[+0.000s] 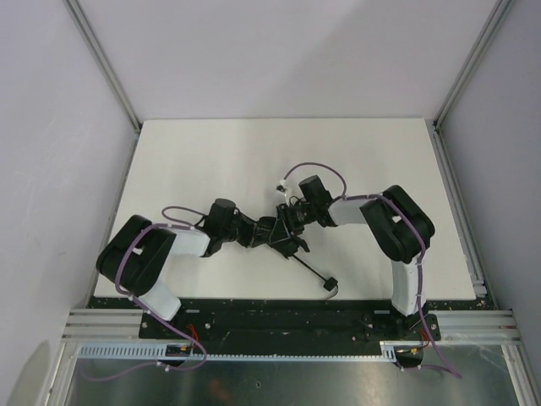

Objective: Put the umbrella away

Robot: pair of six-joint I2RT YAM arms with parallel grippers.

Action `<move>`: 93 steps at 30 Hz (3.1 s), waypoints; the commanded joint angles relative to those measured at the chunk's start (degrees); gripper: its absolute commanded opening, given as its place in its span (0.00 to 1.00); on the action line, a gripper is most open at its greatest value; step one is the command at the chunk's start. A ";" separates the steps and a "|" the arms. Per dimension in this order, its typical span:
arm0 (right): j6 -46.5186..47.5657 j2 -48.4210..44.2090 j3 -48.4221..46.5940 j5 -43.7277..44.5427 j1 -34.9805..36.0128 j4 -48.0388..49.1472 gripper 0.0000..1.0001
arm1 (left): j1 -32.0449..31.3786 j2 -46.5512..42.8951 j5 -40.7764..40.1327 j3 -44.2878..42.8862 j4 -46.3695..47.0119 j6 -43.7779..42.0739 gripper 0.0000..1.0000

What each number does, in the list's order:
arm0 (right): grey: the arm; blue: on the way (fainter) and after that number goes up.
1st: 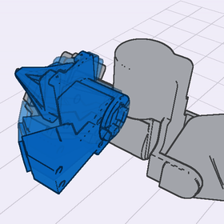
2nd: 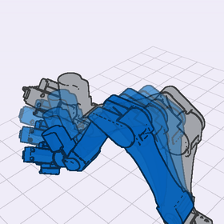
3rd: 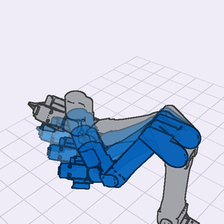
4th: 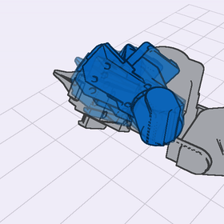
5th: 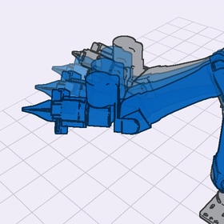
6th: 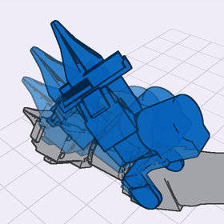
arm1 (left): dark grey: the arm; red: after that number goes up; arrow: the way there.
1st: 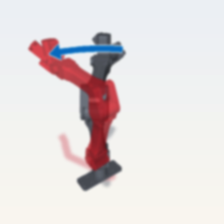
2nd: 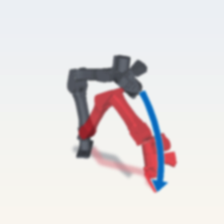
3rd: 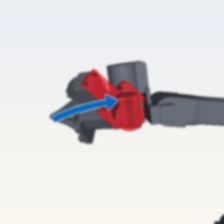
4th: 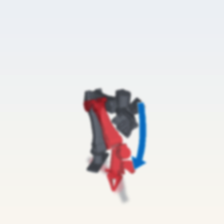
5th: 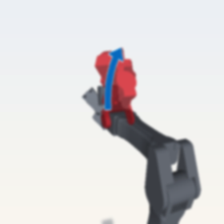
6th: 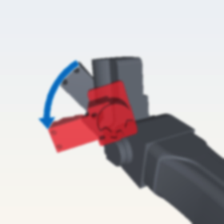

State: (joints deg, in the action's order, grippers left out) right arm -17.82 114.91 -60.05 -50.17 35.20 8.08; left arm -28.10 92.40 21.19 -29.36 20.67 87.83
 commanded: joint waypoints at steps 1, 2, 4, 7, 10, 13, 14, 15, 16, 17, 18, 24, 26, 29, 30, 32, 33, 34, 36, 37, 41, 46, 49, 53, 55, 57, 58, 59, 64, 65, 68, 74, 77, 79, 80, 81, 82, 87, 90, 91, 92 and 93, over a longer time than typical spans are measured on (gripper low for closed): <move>5.45 -3.00 1.45 4.10 2.85 -4.53 0.02 | 0.37 3.44 -6.10 1.69 -7.91 -6.18 0.02; 5.26 -3.67 1.44 4.46 2.72 -4.59 0.08 | 0.30 3.55 -6.04 1.73 -8.23 -6.45 0.01; 5.46 -5.54 1.48 7.72 2.82 -5.73 0.25 | 0.19 3.50 -6.07 1.98 -8.66 -6.56 0.00; 7.65 -9.70 1.48 18.97 4.77 -9.63 0.50 | 0.15 2.84 -6.27 1.90 -9.77 -6.79 0.00; 11.84 -13.97 1.48 34.20 9.12 -13.32 0.64 | 0.15 2.41 -6.24 0.96 -12.36 -7.22 0.00; 15.67 -16.28 1.44 46.76 14.37 -15.77 0.73 | 0.13 2.42 -5.96 -1.23 -15.97 -7.87 0.00; 16.53 -16.42 1.48 50.84 16.04 -16.23 0.75 | 0.14 2.56 -5.75 -1.71 -16.78 -7.95 0.00; 17.09 -16.27 1.45 54.64 17.62 -16.50 0.76 | 0.19 2.67 -5.47 -1.95 -17.27 -7.94 0.00; 18.34 -15.76 1.48 58.29 19.20 -16.51 0.77 | 0.17 2.86 -5.16 -2.07 -17.69 -7.85 0.00; 19.31 -14.89 1.46 62.01 20.70 -16.38 0.77 | 0.20 2.95 -4.87 -2.08 -18.13 -7.68 0.00; 20.11 -13.88 1.44 66.24 22.32 -16.23 0.76 | 0.22 3.18 -4.50 -2.00 -18.47 -7.32 0.00; 21.43 -7.40 1.50 77.82 26.11 -16.35 0.54 | 0.24 4.56 -2.04 -2.95 -20.16 -6.78 0.00; 20.50 -5.94 1.51 76.57 25.22 -17.17 0.31 | 0.26 3.91 -1.88 -3.10 -21.64 -7.06 0.00; 19.25 -5.13 1.48 69.46 22.49 -18.57 0.05 | 0.35 2.26 -2.19 -3.81 -22.15 -8.38 0.03; 18.98 -5.13 1.50 65.35 21.38 -18.99 0.03 | 0.47 1.47 -2.50 -4.23 -22.15 -9.21 0.13; 18.40 -5.16 1.60 56.63 18.87 -19.29 0.01 | 0.62 -1.13 -4.61 -5.40 -22.05 -12.26 0.48; 18.24 -5.15 1.73 51.29 17.50 -19.17 0.00 | 0.65 -2.77 -6.00 -5.99 -22.02 -14.40 0.72; 18.17 -5.05 1.80 46.47 16.07 -19.07 0.00 | 0.84 -4.39 -7.05 -6.55 -21.96 -16.45 0.86; 16.94 -4.83 2.16 37.71 13.39 -18.16 0.00 | 1.73 -7.09 -8.14 -6.62 -21.93 -18.24 0.96; 15.89 -4.63 2.50 33.31 11.94 -17.30 0.00 | 2.39 -8.13 -8.16 -6.38 -21.91 -18.32 0.98; 11.02 -2.80 3.73 19.83 6.90 -14.02 0.00 | 3.71 -8.65 -5.71 -6.46 -21.69 -17.11 0.99; 4.83 1.00 4.13 7.22 2.63 -9.39 0.00 | 3.83 -4.47 -2.50 -7.69 -21.42 -15.02 0.99; 1.84 2.86 4.16 1.64 0.86 -6.34 0.00 | 3.34 -2.88 -2.29 -7.83 -20.16 -13.74 0.99; -1.53 5.29 4.15 -4.35 -1.11 -3.60 0.00 | 2.43 -1.66 -2.84 -7.84 -18.19 -12.64 0.99; -2.86 6.13 4.15 -6.13 -1.87 -2.23 0.00 | 1.62 -0.55 -3.42 -7.78 -18.07 -12.17 0.99; -4.09 6.84 4.15 -7.78 -2.41 -0.70 0.00 | 0.78 0.52 -5.06 -7.47 -18.04 -12.29 0.99; -4.51 7.09 4.15 -8.47 -2.59 -0.13 0.00 | 0.38 1.13 -6.14 -7.20 -18.03 -12.45 0.98; -4.77 7.26 4.15 -9.03 -2.68 0.34 0.00 | 0.09 2.04 -6.90 -6.89 -18.03 -12.48 0.96; -6.60 7.62 4.16 -11.17 -3.08 2.42 0.00 | -0.48 5.29 -9.49 -5.72 -17.53 -14.10 0.70; -6.91 7.53 4.15 -11.39 -3.10 2.84 0.00 | -0.52 5.36 -9.89 -5.36 -17.12 -14.54 0.61; -7.73 6.93 4.15 -11.64 -3.16 3.96 0.00 | -0.58 4.80 -10.84 -4.45 -16.41 -15.92 0.40; -9.34 3.31 4.15 -6.30 -3.21 4.56 0.21 | -1.14 2.54 -11.43 -3.67 -16.55 -17.38 0.07; -5.36 -1.62 4.15 1.09 -2.97 0.32 0.44 | -1.28 1.62 -11.38 -3.18 -17.10 -17.09 0.01; -1.73 -5.64 4.11 6.90 -2.40 -3.30 0.64 | -1.39 1.11 -11.20 -2.72 -17.60 -16.58 0.00; 0.10 -7.72 4.13 9.46 -2.06 -4.90 0.71 | -1.46 0.94 -11.10 -2.59 -17.81 -16.39 0.00; 2.02 -9.86 4.14 12.02 -1.53 -6.35 0.77 | -1.49 0.89 -11.00 -2.61 -18.27 -16.16 0.00; 3.90 -11.98 4.15 14.49 -0.97 -8.23 0.81 | -1.55 0.92 -10.91 -2.79 -19.21 -15.92 0.00; 13.94 -20.36 4.15 32.61 6.27 -14.28 0.88 | -1.54 1.89 -9.70 -4.51 -24.04 -15.09 0.00; 17.88 -21.93 4.13 42.63 12.62 -15.22 0.89 | -1.50 2.83 -8.73 -6.03 -26.82 -14.61 0.00; 18.95 -21.97 4.14 45.61 14.73 -15.21 0.89 | -1.47 3.20 -8.46 -6.57 -27.79 -14.53 0.00; 19.84 -21.77 4.10 47.89 16.57 -15.03 0.88 | -1.45 3.52 -8.23 -7.10 -28.53 -14.49 0.00; 20.46 -21.36 4.08 50.79 18.28 -14.80 0.88 | -1.44 3.77 -8.03 -7.50 -29.21 -14.46 0.00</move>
State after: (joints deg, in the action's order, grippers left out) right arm -4.93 93.97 -55.55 -15.88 47.29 -4.51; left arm -29.12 92.71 16.45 -36.84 5.63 76.29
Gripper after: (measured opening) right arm 0.884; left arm 0.442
